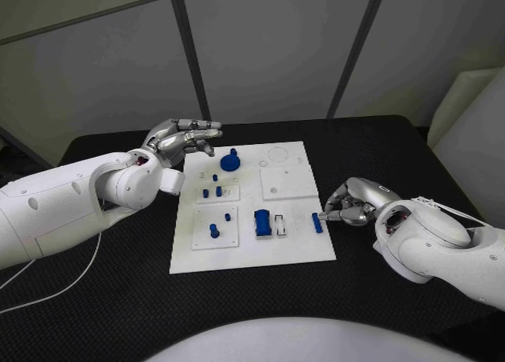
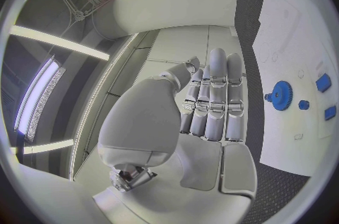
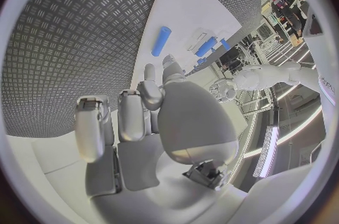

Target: Assemble the parts on the task board

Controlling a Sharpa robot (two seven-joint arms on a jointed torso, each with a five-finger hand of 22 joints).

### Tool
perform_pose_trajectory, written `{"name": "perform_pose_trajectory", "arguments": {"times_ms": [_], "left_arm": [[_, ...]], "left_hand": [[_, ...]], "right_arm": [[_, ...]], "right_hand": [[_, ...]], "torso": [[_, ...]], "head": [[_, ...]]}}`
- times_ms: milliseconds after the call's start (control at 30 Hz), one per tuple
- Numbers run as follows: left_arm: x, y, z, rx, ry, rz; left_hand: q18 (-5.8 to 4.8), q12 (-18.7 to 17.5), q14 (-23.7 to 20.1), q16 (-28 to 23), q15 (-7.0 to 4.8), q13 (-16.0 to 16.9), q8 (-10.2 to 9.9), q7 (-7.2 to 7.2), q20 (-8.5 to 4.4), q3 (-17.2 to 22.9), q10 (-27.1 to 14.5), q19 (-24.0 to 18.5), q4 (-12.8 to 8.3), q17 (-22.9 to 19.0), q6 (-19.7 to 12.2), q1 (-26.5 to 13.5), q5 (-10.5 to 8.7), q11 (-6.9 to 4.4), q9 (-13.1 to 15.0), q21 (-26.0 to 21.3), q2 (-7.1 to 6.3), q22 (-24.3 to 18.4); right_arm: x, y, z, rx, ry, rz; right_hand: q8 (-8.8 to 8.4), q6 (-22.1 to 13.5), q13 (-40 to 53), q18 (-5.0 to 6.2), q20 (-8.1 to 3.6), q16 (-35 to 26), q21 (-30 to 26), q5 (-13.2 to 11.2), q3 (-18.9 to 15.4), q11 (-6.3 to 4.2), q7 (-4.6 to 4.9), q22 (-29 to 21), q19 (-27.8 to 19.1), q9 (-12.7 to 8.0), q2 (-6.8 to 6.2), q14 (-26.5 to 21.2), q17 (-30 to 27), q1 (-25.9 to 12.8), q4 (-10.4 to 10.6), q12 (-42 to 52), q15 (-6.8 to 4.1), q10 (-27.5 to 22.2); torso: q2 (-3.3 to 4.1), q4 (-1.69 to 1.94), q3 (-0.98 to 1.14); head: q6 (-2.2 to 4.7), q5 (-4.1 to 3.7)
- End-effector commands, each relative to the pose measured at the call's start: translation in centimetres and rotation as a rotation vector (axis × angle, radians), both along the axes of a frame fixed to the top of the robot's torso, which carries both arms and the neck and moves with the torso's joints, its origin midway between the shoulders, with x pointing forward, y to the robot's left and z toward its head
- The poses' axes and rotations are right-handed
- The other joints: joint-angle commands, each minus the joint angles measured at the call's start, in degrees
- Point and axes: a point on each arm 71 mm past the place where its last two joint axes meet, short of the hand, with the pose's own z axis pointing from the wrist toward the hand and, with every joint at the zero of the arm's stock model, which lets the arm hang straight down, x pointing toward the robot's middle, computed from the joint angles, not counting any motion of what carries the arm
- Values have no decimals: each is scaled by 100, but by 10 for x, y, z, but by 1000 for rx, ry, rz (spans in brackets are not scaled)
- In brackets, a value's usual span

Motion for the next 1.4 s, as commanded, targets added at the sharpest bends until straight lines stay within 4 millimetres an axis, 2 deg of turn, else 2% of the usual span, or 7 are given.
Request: {"name": "perform_pose_trajectory", "arguments": {"times_ms": [33, 767, 967, 1100, 1200, 1300, 1400], "left_arm": [[-1, -1, 1, -9, -4, -9], [-1, 1, 1, -7, -3, -6], [-1, 1, 0, -8, -2, -8], [-1, 1, 0, -7, -2, -8], [-1, 1, 0, -7, -1, -8], [-1, 1, 0, -7, -1, -8], [-1, 1, 0, -7, -1, -7]], "left_hand": [[-64, -23, -7, -44, 17, 9, -35, 26, 0, -39, -16, -24, 9, -7, 6, -18, -34, 40, 8, -28, 27, -11], [-64, -23, -7, -44, 17, 9, -35, 26, 0, -39, -16, -24, 9, -7, 6, -18, -34, 40, 8, -28, 27, -11], [-64, -23, -7, -44, 17, 9, -35, 26, 0, -39, -16, -24, 9, -7, 6, -18, -34, 40, 8, -28, 27, -11], [-64, -23, -7, -44, 17, 9, -35, 26, 0, -39, -16, -24, 9, -7, 6, -18, -34, 40, 8, -28, 27, -11], [-64, -23, -7, -44, 17, 9, -35, 26, 0, -39, -16, -24, 9, -7, 6, -18, -34, 40, 8, -28, 27, -11], [-64, -23, -7, -44, 17, 9, -35, 26, 0, -39, -16, -24, 9, -7, 6, -18, -34, 40, 8, -28, 27, -11], [-64, -23, -7, -44, 17, 9, -35, 26, 0, -39, -16, -24, 9, -7, 6, -18, -34, 40, 8, -28, 27, -11]], "right_arm": [[2, 3, -1, -31, -3, 9], [-3, 15, -28, -113, 106, 29], [-2, 19, -29, -171, 87, 45], [-2, 23, -29, -217, 69, 65], [-2, 26, -28, -229, 47, 73], [-4, 30, -24, -198, 24, 69], [-7, 33, -20, -148, 8, 56]], "right_hand": [[7, 62, 1, -43, 25, 22, 16, 31, -43, -21, 1, 1510, 605, -10, 32, 200, 14, -34, 9, -10, 23, -12], [-2, 76, -16, -43, 23, 9, 16, 39, -130, -19, 1, 1510, 605, -45, 14, 195, -1, -91, 84, -44, 23, -18], [-3, 104, -12, -43, 9, 12, 16, 71, -82, -45, -25, 1510, 605, -70, 42, 196, 18, 212, -61, -54, 3, -24], [-12, 109, -13, -43, -9, 20, 16, 385, -4, -57, -33, 1510, 605, -115, 75, 199, 44, 572, -275, -74, -12, -43], [-13, 135, -15, -43, -22, 30, 16, 853, 43, -66, -24, 1510, 605, -178, 143, 203, 73, 747, -390, -94, -12, -53], [-7, 165, -4, -43, -29, 35, 16, 1545, 88, -78, -43, 1510, 605, -232, 216, 205, 92, 770, -409, -89, -19, -41], [-9, 164, -9, -43, -28, 36, 16, 1810, 114, -78, -54, 1510, 605, -256, 231, 206, 101, 747, -409, -101, -26, -34]], "torso": [[1, 13, -2], [2, 10, -4], [5, 14, -4], [3, 24, -9], [3, 22, -8], [4, 19, -3], [0, 17, -5]], "head": [[-9, -2], [-61, 35], [-67, 27], [-74, 24], [-72, 42], [-75, 59], [-77, 59]]}}
